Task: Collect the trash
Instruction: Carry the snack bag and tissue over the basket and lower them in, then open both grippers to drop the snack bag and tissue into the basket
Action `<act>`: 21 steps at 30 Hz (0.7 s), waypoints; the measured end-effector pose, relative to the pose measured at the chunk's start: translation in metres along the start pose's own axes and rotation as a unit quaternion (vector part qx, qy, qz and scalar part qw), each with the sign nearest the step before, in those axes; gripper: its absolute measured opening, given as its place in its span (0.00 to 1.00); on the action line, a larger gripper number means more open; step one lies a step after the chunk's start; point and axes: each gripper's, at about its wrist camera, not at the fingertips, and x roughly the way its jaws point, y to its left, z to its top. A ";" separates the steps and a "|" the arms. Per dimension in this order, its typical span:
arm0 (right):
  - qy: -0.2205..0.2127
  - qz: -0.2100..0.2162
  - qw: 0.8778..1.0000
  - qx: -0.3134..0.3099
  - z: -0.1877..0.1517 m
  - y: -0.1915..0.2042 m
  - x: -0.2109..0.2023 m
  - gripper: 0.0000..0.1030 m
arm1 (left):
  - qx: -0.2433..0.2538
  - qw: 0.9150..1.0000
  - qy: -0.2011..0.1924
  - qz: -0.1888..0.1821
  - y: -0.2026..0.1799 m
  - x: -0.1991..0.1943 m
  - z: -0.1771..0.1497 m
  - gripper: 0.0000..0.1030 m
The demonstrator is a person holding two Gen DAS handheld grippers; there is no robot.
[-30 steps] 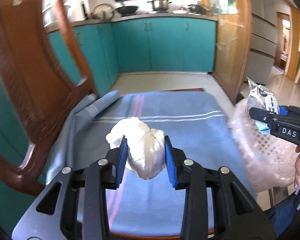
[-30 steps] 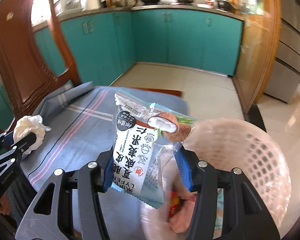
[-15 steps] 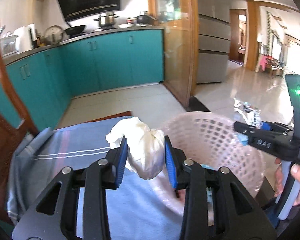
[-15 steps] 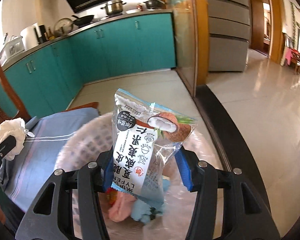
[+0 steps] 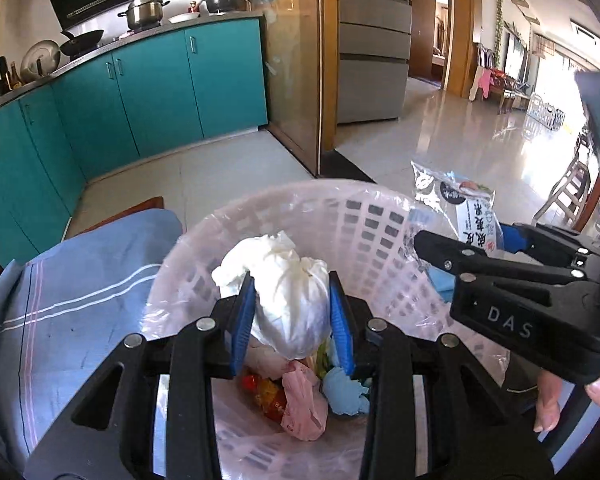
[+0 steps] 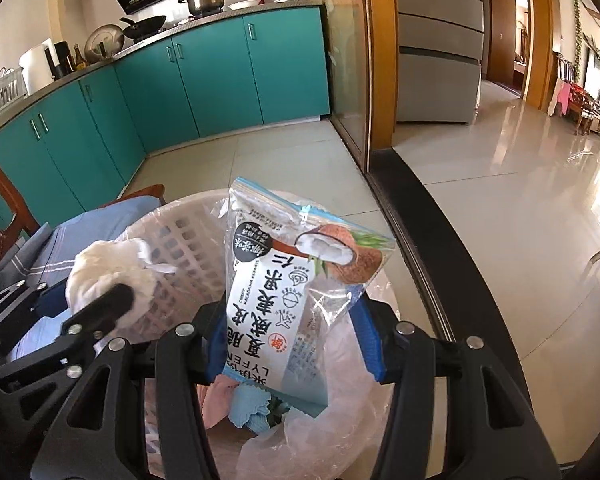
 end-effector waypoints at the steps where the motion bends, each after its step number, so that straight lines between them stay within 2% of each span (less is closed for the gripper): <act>1: 0.001 0.000 1.000 -0.001 0.000 0.000 0.001 0.52 | 0.000 1.000 0.003 0.000 0.000 0.002 0.000 0.35; 11: 0.009 -0.003 1.000 -0.015 0.000 0.007 0.005 0.52 | -0.006 1.000 0.030 -0.005 0.007 0.018 -0.014 0.36; 17: 0.016 -0.005 1.000 -0.020 0.001 0.010 0.010 0.52 | -0.014 1.000 0.023 0.001 0.012 0.018 -0.016 0.44; 21: 0.019 -0.003 1.000 -0.024 0.002 0.014 0.012 0.52 | -0.018 1.000 0.021 0.004 0.014 0.013 -0.017 0.58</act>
